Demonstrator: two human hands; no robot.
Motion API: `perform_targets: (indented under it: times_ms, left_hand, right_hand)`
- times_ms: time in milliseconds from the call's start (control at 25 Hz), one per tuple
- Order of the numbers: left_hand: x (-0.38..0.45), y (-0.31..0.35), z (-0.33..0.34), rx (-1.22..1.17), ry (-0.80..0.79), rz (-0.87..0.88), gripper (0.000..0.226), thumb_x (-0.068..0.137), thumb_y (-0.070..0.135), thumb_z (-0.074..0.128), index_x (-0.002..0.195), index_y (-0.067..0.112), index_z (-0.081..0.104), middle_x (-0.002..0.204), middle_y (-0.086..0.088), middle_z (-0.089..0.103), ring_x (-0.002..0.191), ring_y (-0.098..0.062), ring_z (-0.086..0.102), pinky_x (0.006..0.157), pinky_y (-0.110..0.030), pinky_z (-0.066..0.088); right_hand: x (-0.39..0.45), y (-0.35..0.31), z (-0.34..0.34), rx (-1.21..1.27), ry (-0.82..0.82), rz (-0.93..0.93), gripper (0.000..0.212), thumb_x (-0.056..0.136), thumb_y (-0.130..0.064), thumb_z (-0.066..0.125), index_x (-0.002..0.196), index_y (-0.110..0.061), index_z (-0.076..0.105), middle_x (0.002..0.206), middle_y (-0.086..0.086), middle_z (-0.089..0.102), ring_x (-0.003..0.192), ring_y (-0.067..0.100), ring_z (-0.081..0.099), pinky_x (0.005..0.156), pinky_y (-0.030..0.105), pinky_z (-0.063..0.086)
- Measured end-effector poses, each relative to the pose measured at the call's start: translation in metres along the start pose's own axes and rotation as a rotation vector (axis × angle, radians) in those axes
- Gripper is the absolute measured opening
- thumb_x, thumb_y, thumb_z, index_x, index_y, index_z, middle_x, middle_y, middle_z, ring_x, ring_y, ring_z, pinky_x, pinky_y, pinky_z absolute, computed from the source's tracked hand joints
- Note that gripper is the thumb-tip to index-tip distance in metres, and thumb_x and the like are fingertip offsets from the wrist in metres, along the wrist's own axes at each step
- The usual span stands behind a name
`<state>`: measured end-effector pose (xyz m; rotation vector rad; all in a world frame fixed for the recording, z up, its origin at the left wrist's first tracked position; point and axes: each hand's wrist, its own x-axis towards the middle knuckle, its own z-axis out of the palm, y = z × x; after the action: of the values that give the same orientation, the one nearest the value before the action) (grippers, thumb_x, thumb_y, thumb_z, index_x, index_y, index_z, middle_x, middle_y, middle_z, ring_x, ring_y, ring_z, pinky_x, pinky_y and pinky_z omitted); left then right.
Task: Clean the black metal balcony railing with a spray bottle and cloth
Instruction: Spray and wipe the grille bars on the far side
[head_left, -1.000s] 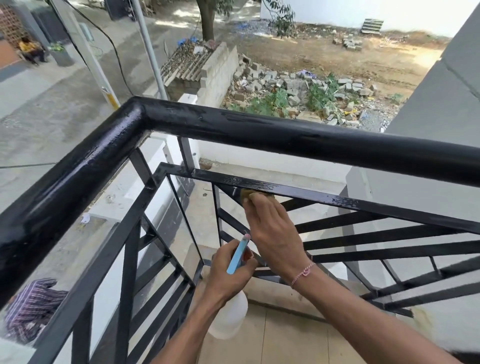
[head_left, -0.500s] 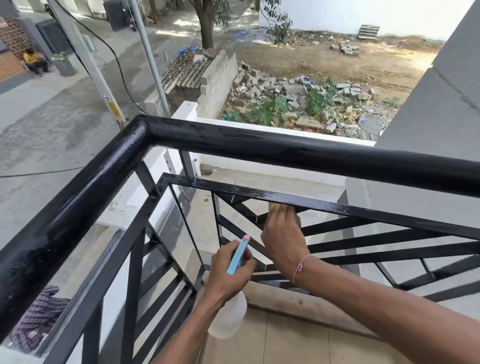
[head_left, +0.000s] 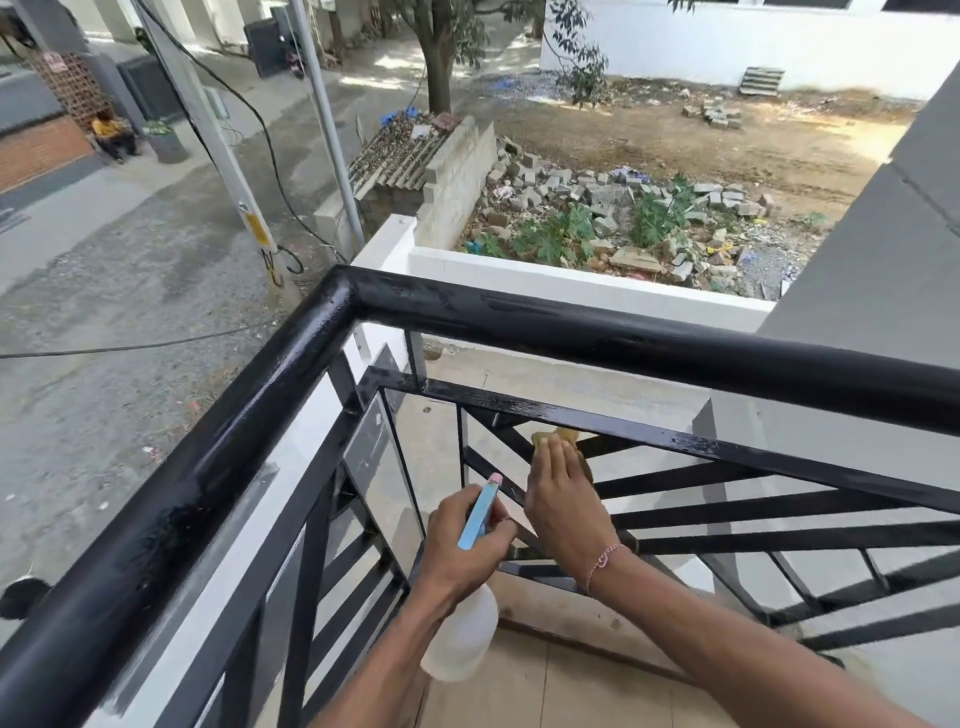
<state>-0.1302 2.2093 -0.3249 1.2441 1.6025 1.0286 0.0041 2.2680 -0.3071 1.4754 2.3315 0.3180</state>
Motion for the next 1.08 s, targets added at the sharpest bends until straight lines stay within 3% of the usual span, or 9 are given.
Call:
perform_targets:
  times_ms: [120,200,320,440,560,680,840,1000,1080]
  left_hand:
    - [-0.003,0.007,-0.007,-0.024,0.007,0.002,0.007,0.085,0.008,0.069,0.081,0.01,0.064,0.071,-0.006,0.064,0.058,-0.013,0.067,0.055,-0.031,0.058]
    - [-0.003,0.015,-0.012,-0.054,0.029,-0.008,0.007,0.085,0.008,0.068,0.08,0.011,0.064,0.07,-0.005,0.061,0.057,-0.013,0.064,0.053,-0.027,0.054]
    - [-0.005,0.022,-0.015,-0.053,0.054,0.008,0.006,0.081,0.019,0.068,0.077,0.019,0.063,0.068,0.001,0.06,0.058,-0.014,0.06,0.052,-0.03,0.054]
    - [-0.004,0.022,-0.022,-0.036,0.091,0.011,0.005,0.077,0.025,0.065,0.075,0.022,0.062,0.065,0.002,0.06,0.059,-0.019,0.06,0.057,-0.045,0.058]
    - [-0.006,0.022,-0.03,0.003,0.121,-0.003,0.008,0.078,0.025,0.068,0.075,0.02,0.063,0.066,0.005,0.061,0.063,-0.019,0.064,0.06,-0.044,0.061]
    - [-0.009,0.016,-0.035,0.004,0.131,-0.036,0.009,0.086,0.022,0.071,0.08,0.023,0.064,0.069,0.008,0.064,0.068,-0.025,0.071,0.063,-0.048,0.064]
    - [-0.013,0.01,-0.044,0.011,0.175,-0.099,0.009,0.079,0.029,0.069,0.079,0.024,0.062,0.074,-0.005,0.067,0.067,-0.03,0.071,0.064,-0.048,0.064]
    - [-0.02,0.008,-0.043,0.017,0.18,-0.097,0.008,0.078,0.025,0.07,0.077,0.023,0.062,0.071,-0.009,0.065,0.061,-0.023,0.068,0.06,-0.044,0.063]
    - [-0.023,0.009,-0.043,0.028,0.177,-0.088,0.011,0.084,0.017,0.072,0.08,0.02,0.062,0.072,-0.006,0.063,0.06,-0.018,0.067,0.061,-0.04,0.063]
  right_hand:
    - [-0.026,0.007,-0.028,-0.011,-0.089,0.066,0.057,0.102,-0.017,0.05,0.144,0.017,0.03,0.149,0.044,0.027,0.142,0.054,0.029,0.118,0.058,0.027]
    - [-0.038,0.011,-0.046,0.338,-0.095,0.099,0.039,0.094,-0.009,0.058,0.131,0.001,0.051,0.128,0.026,0.056,0.119,0.037,0.056,0.097,0.041,0.048]
    - [-0.055,0.02,-0.061,1.037,0.126,0.272,0.016,0.095,-0.006,0.055,0.106,-0.016,0.061,0.097,0.001,0.068,0.082,0.016,0.062,0.064,0.016,0.045]
    - [-0.053,0.009,-0.069,1.397,0.408,0.429,0.022,0.102,-0.007,0.047,0.099,-0.022,0.063,0.077,-0.007,0.065,0.067,0.006,0.06,0.053,0.012,0.041]
    - [-0.036,-0.023,-0.064,1.348,0.636,0.33,0.03,0.1,-0.002,0.052,0.124,-0.015,0.063,0.096,-0.004,0.069,0.08,0.0,0.063,0.07,0.01,0.051]
    - [-0.003,-0.05,-0.037,1.026,0.677,0.214,0.064,0.088,0.004,0.069,0.147,-0.003,0.045,0.144,0.015,0.054,0.13,0.025,0.056,0.107,0.029,0.045]
    - [0.019,-0.055,-0.031,0.683,0.592,0.002,0.084,0.072,0.012,0.076,0.148,0.002,0.041,0.156,0.018,0.038,0.146,0.031,0.032,0.098,0.025,0.047]
    - [0.01,-0.031,-0.028,0.432,0.588,-0.138,0.083,0.072,0.009,0.077,0.147,0.003,0.042,0.156,0.019,0.038,0.145,0.031,0.036,0.107,0.037,0.04]
    - [-0.005,-0.01,-0.035,0.403,0.568,-0.118,0.087,0.061,0.01,0.082,0.141,0.001,0.052,0.149,0.017,0.049,0.135,0.03,0.05,0.094,0.034,0.052]
